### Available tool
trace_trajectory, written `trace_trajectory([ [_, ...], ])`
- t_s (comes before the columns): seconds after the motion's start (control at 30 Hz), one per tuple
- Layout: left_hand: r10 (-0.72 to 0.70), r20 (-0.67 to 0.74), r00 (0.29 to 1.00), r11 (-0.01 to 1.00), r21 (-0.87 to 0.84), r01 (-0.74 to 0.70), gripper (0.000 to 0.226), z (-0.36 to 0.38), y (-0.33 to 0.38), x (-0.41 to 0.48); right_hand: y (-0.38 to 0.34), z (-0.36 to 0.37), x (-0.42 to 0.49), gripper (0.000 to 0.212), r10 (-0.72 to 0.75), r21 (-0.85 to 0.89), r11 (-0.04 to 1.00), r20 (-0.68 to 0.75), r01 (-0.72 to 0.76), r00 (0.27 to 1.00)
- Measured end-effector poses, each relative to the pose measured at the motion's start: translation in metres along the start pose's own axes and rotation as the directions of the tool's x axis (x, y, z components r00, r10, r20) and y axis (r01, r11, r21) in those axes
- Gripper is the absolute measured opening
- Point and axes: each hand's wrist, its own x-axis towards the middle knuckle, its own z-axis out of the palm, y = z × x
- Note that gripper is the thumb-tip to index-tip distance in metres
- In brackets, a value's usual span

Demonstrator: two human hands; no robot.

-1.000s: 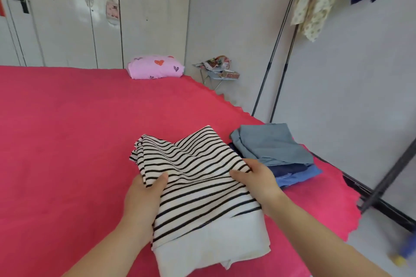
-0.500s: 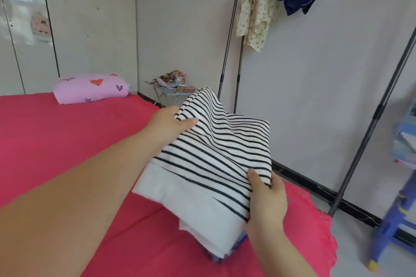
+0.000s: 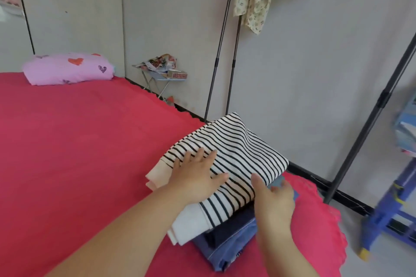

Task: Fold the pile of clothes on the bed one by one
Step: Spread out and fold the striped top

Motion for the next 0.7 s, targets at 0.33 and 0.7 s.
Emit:
trace_trajectory([
  [0.33, 0.028, 0.009, 1.000, 0.999, 0.025, -0.028, 0.075, 0.002, 0.005, 0.011, -0.042, 0.046, 0.086, 0.047, -0.424, -0.546, 0.097, 0.734, 0.832, 0.531],
  [0.7, 0.011, 0.119, 0.993, 0.992, 0.120, -0.025, 0.078, 0.027, -0.002, 0.049, 0.037, 0.065, 0.173, 0.056, -0.015, -0.793, 0.357, 0.523, 0.493, 0.852],
])
